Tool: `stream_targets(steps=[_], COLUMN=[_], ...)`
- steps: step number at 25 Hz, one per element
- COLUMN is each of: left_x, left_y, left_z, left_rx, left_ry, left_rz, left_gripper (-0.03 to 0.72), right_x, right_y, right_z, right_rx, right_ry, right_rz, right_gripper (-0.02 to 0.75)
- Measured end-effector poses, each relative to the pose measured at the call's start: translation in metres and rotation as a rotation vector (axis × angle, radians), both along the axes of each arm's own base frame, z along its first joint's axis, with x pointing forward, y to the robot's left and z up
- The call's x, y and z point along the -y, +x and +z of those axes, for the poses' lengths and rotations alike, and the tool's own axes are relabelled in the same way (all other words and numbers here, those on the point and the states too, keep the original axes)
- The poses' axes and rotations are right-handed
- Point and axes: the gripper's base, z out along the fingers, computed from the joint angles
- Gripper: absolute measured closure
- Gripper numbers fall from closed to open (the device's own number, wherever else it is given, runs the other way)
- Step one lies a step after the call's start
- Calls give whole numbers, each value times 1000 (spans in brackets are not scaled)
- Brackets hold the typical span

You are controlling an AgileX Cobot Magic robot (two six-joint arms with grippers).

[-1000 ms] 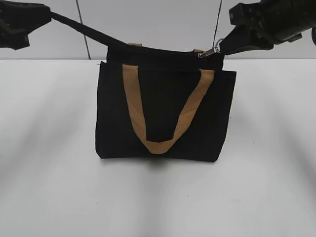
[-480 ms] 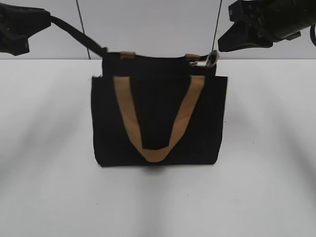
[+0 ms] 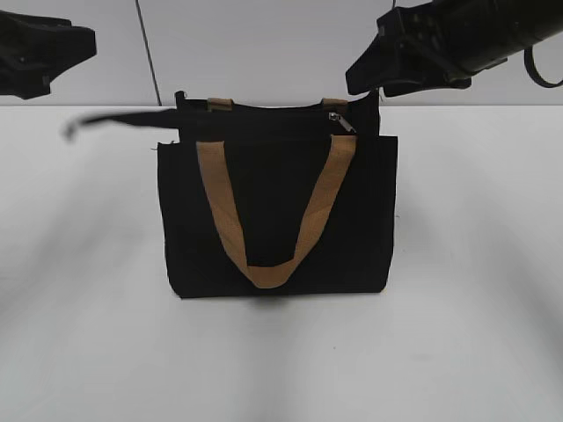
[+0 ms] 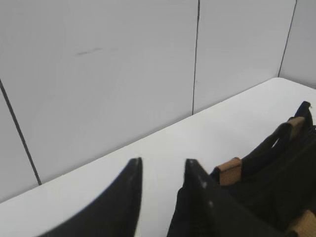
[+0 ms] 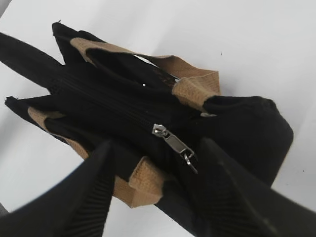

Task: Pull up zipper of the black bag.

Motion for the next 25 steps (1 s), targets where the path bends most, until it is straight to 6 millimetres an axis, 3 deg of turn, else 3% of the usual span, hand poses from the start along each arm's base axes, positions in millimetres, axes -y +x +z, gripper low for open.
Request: stream_targets(steps=[4,7,12,16,19,25], left_x=[0,-4,-40,-61,-56,-32], left_y=[0,2,7,-3,-13,-24], left_z=[0,-3,-22,-39,-48,-51], left_rx=[-40,-79,-303,-538,-692,-947], left_ry=[-51,-52,8,-33,-38,85], left_rz=[14,73,502,802,825,602], left_gripper=[188,78,62,100,157,185], right_x=[1,3,12,23,39,87], right_y=[0,-3,-9,-12,-12,-16], right_z=[0,2,11,17,15,5], right_rx=[4,27,83,93,36,-148], right_ry=[-15,-59,-148,-188,-192,-292], right_rz=[6,20,42,28,-22,-157], right_gripper=[303,303,303,303,303,302])
